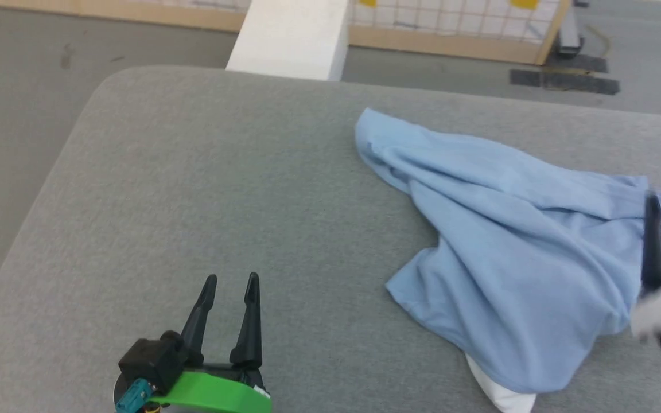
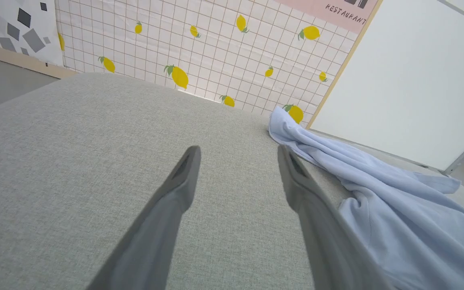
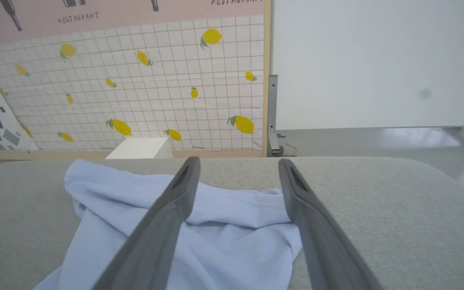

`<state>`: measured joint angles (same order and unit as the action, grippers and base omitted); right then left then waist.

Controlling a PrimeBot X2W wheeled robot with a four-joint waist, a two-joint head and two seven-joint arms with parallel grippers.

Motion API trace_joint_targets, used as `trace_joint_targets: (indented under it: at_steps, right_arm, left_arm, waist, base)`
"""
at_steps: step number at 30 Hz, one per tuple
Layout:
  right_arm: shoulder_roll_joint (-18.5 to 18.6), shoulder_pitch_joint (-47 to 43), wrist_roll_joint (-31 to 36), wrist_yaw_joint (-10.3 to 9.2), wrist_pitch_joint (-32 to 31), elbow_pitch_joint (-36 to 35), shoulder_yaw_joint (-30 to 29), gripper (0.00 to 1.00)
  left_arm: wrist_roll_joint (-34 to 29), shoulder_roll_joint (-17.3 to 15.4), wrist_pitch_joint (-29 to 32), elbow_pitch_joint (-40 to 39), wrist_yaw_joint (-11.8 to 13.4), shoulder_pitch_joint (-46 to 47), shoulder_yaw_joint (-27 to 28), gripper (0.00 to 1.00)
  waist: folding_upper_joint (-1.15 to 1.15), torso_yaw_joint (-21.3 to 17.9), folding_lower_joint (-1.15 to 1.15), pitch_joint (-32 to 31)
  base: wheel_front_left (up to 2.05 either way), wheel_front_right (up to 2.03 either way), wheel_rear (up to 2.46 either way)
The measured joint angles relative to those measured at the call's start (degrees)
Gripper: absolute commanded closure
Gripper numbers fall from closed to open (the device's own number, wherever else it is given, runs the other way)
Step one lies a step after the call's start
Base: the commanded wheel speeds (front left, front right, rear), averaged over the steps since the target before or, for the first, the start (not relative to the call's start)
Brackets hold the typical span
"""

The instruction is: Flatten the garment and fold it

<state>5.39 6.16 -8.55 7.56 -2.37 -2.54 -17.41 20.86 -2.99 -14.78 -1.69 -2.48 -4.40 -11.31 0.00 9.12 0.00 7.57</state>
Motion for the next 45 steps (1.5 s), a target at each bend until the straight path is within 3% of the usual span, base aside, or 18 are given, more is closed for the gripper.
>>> trace_joint_targets:
  at_steps: [5,9,12,18,21,30,36,45]
  right_arm:
    - [-2.4,-10.3,1.0,0.0,6.7,-4.2,-2.7,0.0]
    - [-2.4,-15.3,-6.1,0.0,12.4,0.6,-3.7,0.0]
    - [-2.5,-16.1,-9.1,0.0,14.7,3.9,-3.3,0.0]
    - [-2.5,-14.9,-9.0,0.0,16.1,5.0,-3.6,0.0]
    - [-2.5,-13.9,-8.6,0.0,16.6,5.0,-4.2,0.0]
    - [-2.5,-12.4,-8.7,0.0,16.8,6.1,-2.5,0.0]
    - [-2.5,-10.3,-8.8,0.0,16.8,6.2,-1.7,0.0]
    - [-2.5,-7.9,-8.9,0.0,17.0,6.6,-1.2,0.0]
  left_arm:
    - [-0.1,0.0,0.0,0.0,-0.6,-1.7,0.1,0.0]
    - [-0.1,0.0,0.0,0.1,-1.0,-3.0,0.2,0.0]
    - [-0.3,0.0,0.0,0.1,-1.0,-3.2,1.0,0.0]
    - [-2.0,-0.5,0.9,0.1,-1.5,-1.2,0.0,0.0]
    - [-2.2,-1.4,6.0,0.4,-2.4,3.8,-2.2,0.0]
    - [-0.4,-2.4,35.4,7.0,-4.2,20.1,-13.8,0.0]
    - [2.5,-1.1,42.7,11.6,-4.6,27.2,-19.4,0.0]
    - [1.2,-1.2,47.5,22.0,-4.6,34.5,-25.9,0.0]
  waist:
    - [0.0,-1.8,0.0,-1.4]
    - [0.0,-2.7,0.0,-2.0]
    - [0.0,-3.4,0.0,-2.2]
    - [0.0,-5.0,0.0,-2.2]
    - [0.0,-5.0,0.0,-1.8]
    - [0.0,-4.9,0.0,1.4]
    - [0.0,-5.0,0.0,4.9]
    - [0.0,-6.1,0.0,9.6]
  base:
    - [0.0,0.0,0.0]
    - [0.0,0.0,0.0]
    - [0.0,0.0,0.0]
    - [0.0,0.0,0.0]
    - [0.0,0.0,0.0]
    - [0.0,0.0,0.0]
    - [0.0,0.0,0.0]
    - [0.0,0.0,0.0]
